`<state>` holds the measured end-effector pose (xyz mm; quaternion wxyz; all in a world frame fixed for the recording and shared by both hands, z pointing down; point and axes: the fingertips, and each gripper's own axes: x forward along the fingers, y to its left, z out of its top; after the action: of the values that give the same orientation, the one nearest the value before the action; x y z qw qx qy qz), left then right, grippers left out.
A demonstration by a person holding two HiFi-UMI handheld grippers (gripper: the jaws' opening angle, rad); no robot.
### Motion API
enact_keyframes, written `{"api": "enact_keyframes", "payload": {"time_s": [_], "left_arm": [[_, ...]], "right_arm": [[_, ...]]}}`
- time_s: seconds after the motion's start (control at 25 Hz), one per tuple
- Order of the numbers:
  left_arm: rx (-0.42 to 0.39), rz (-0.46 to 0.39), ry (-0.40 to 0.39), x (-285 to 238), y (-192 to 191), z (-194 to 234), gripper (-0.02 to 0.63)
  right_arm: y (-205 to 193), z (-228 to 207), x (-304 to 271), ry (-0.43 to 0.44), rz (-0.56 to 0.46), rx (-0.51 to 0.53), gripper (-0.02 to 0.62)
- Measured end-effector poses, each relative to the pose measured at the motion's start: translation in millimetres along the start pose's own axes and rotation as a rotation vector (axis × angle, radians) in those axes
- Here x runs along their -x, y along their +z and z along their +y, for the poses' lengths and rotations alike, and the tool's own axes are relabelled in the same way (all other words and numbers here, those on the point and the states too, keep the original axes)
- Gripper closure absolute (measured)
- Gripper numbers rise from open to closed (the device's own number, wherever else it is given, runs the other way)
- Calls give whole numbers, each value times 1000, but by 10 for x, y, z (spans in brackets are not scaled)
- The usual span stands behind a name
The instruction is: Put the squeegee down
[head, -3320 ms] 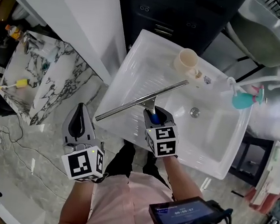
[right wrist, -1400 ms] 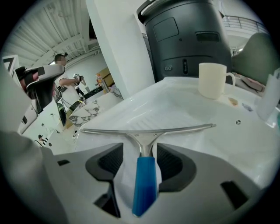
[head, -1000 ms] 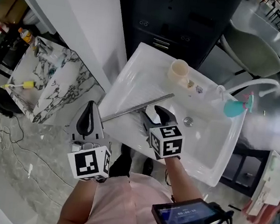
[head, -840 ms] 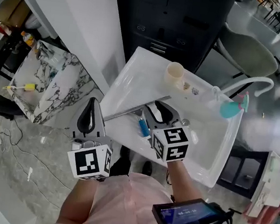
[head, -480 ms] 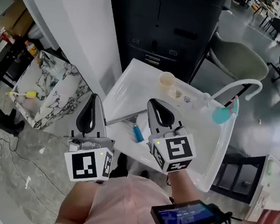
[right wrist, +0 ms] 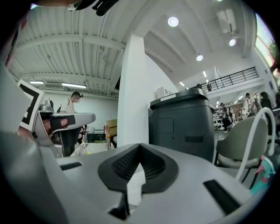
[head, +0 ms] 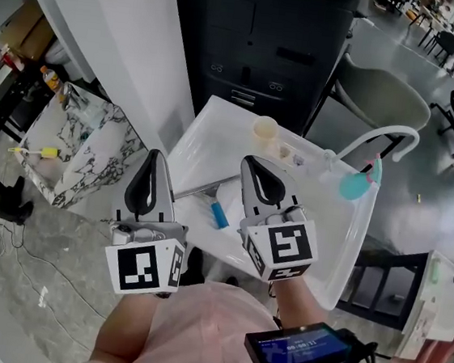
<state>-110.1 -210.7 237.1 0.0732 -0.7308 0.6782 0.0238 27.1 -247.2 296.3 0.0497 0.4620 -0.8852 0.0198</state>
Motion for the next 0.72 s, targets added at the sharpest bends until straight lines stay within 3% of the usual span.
{"api": "enact_keyframes", "payload": {"time_s": [0.72], "left_arm": [[-19, 28, -12, 37, -121, 63, 597]], "right_arm": [[21, 142, -56, 5, -11, 19, 598]]}}
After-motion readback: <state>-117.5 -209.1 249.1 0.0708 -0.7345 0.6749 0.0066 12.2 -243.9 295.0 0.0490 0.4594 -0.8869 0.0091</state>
